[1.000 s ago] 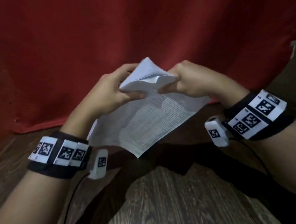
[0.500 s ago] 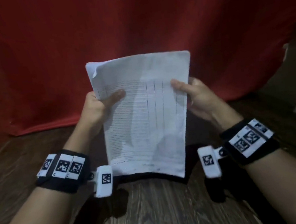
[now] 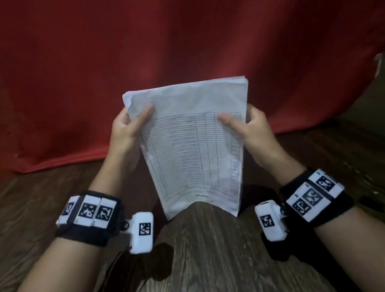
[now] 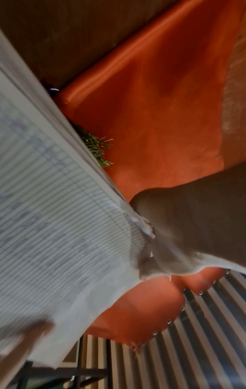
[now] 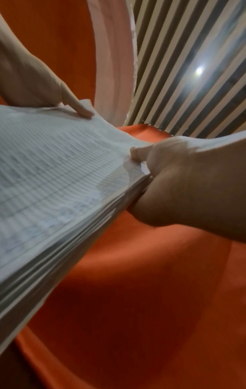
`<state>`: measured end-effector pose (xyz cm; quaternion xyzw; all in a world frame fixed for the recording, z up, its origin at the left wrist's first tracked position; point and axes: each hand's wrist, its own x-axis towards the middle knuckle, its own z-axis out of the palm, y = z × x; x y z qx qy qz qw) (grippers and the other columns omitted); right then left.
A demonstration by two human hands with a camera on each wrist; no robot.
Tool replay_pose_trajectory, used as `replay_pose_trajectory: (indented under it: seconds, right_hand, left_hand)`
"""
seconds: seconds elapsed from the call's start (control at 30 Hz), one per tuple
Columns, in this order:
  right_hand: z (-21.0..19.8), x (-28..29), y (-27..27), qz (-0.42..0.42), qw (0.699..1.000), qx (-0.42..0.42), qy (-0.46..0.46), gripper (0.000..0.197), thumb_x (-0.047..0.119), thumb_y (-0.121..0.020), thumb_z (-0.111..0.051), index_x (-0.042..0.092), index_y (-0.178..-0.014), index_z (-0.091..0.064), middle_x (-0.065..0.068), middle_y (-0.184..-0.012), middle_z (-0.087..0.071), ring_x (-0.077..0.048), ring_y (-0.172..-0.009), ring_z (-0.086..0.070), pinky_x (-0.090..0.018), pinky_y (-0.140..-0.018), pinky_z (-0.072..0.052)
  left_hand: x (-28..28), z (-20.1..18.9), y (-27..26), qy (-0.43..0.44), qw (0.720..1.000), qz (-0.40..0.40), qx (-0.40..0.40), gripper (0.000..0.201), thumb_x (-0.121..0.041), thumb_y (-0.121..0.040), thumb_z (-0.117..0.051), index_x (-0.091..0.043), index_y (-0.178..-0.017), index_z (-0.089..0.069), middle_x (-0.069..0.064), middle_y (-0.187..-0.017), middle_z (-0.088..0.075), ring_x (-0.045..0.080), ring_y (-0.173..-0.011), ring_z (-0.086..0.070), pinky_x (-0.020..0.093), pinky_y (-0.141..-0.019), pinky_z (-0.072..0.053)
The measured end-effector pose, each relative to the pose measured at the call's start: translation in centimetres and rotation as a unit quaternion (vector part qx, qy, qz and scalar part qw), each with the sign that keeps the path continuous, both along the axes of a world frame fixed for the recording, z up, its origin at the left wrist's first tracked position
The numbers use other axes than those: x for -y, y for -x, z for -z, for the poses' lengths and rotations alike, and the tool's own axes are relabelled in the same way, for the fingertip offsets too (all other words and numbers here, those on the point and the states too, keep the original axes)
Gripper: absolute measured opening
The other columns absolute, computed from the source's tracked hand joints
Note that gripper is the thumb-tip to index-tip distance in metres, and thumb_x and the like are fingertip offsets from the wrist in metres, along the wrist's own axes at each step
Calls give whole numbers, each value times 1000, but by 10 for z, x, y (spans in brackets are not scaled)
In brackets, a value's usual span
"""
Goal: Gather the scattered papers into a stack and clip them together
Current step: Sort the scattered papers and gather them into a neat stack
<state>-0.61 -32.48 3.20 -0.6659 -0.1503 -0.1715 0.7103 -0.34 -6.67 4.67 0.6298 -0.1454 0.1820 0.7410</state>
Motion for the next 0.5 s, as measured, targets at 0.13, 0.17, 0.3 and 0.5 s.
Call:
replay_pose_trajectory:
  seconds: [0.13,0.17,0.3,0.5]
  right_hand:
    - [-27,6,-6,-37,995,91,20,48,3,-95,-70,20,-137,-54,-13,-124,-69,-21,-105,-70,-45,-97,-59]
    - [-34,7,-7,-58,992,108,22,57,0,-96,-68,26,-142,-47,-15,-126,-67,-20,-105,-69,-42,-97,-59]
    - [-45,21,-13,-49,987,125,90,43,-2,-97,-66,10,-138,-58,7,-111,-71,-6,-98,-68,-25,-88,-58]
    - [-37,17,-17,-64,993,103,3,47,1,-100,-61,16,-143,-50,4,-99,-78,-10,-90,-73,-25,-79,-59]
  left_hand:
    - [-7,-20,-15,-56,996,-21,62,52,-19,-97,-75,-22,-145,-54,6,-120,-74,22,-106,-72,38,-94,-60]
    - [-10,-24,-17,-88,992,-25,87,62,-20,-96,-77,-33,-149,-48,11,-129,-71,26,-118,-69,43,-104,-56]
    - [-18,-32,-16,-202,969,-46,131,46,-12,-99,-72,-19,-143,-61,-4,-116,-75,9,-108,-69,26,-93,-56]
    - [-15,-27,-17,-114,986,-40,116,42,-19,-101,-70,-23,-141,-61,-5,-115,-71,10,-103,-66,28,-92,-56]
